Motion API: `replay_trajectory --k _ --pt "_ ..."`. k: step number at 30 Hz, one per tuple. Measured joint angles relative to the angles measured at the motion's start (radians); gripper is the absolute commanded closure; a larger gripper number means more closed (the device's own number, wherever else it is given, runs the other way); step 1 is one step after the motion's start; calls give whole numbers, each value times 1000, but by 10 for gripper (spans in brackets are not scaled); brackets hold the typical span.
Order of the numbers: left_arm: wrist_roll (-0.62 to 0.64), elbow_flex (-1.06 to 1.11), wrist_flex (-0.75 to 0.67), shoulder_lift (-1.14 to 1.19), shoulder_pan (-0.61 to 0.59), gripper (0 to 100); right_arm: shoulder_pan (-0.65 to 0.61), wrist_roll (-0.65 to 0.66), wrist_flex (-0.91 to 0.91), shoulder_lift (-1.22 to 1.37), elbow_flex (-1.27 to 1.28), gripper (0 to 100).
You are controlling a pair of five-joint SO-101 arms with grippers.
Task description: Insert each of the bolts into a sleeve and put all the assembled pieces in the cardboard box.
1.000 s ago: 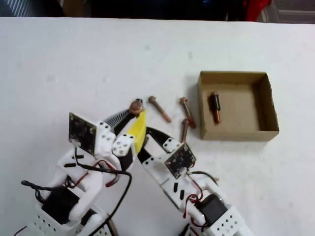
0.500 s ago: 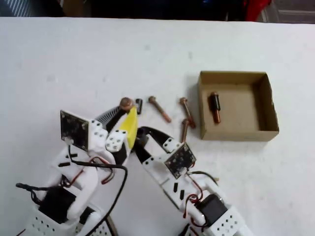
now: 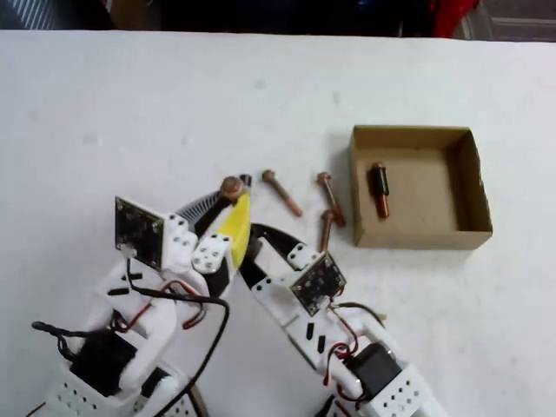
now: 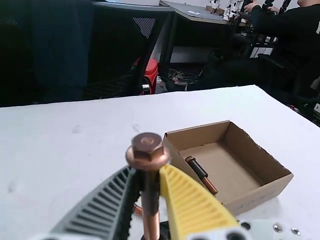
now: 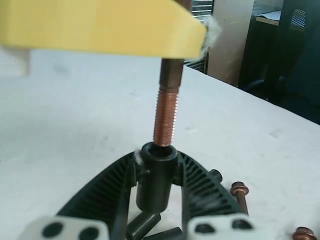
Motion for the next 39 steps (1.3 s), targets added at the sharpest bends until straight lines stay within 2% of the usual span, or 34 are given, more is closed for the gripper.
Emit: replay_trajectory --k 39 --pt "0 8 41 0 12 977 -3 0 0 0 0 981"
